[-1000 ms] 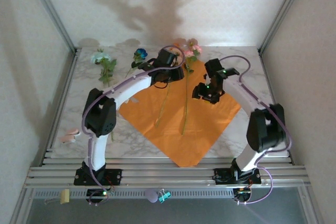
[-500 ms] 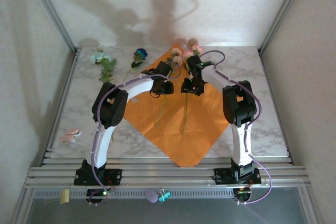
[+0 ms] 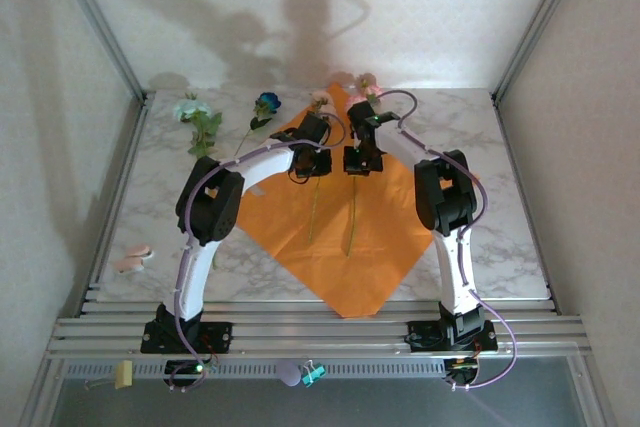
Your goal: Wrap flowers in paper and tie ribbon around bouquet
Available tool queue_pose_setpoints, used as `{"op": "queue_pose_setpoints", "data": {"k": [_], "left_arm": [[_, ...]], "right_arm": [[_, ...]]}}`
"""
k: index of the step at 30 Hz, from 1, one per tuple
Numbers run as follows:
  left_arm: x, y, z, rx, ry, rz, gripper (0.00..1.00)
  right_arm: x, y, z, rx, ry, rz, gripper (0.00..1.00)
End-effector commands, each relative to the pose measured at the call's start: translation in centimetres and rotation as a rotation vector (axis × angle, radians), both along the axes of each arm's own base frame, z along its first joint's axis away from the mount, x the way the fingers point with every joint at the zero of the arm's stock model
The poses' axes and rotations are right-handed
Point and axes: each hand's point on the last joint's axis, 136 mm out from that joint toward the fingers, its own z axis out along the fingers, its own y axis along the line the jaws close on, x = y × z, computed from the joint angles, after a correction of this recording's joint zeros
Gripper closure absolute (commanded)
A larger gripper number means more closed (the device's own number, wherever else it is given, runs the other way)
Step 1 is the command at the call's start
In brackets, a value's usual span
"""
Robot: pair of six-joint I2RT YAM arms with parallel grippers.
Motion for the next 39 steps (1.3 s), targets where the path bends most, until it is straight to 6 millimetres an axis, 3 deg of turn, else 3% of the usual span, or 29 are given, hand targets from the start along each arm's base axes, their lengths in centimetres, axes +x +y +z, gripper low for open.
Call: {"op": "queue_pose_setpoints", "data": {"k": [1, 5, 9, 18, 21, 24, 27, 32, 36, 39], "left_arm": [[1.0, -2.1, 5.4, -0.138, -0.073, 0.031, 1.0], [1.7, -3.1, 7.1, -0.221, -0.065, 0.077, 1.0], [2.2, -3.9, 8.1, -0.288, -0.069, 0.097, 1.0], [3.7, -4.5, 3.3, -0.297, -0.016, 0.13, 1.0], [3.6, -4.8, 2.9, -0.314, -0.005, 0.132, 0.79], [3.2, -4.3, 4.3, -0.303, -0.023, 0.136, 0.62], [3.0, -2.3, 7.2, -0.26, -0.069, 0.177, 0.48], [2.3, 3.8, 12.2, -0.194, -0.137, 0.275, 0.44], [1.7, 12.6, 11.7, -0.087, -0.114, 0.373, 0.48], [1.8, 18.7, 10.8, -0.026, -0.106, 0.401, 0.54]], "right_arm": [[0.3, -0.5, 3.9, -0.039, -0.081, 0.05, 1.0], [0.4, -0.5, 6.3, -0.031, -0.121, 0.075, 1.0], [0.3, -0.4, 7.3, -0.014, -0.128, 0.093, 1.0], [2.4, -0.2, 6.1, 0.022, -0.113, 0.077, 1.0], [3.1, 0.3, 5.4, 0.032, -0.112, 0.084, 1.0], [3.7, 0.8, 4.4, 0.041, -0.115, 0.096, 1.0], [4.3, 1.0, 3.4, 0.033, -0.116, 0.108, 1.0], [4.7, 1.7, 1.3, 0.03, -0.091, 0.117, 0.97], [5.1, 1.7, 1.5, 0.02, -0.103, 0.089, 0.67], [5.4, 1.6, 4.8, 0.021, -0.165, 0.081, 0.53]]}}
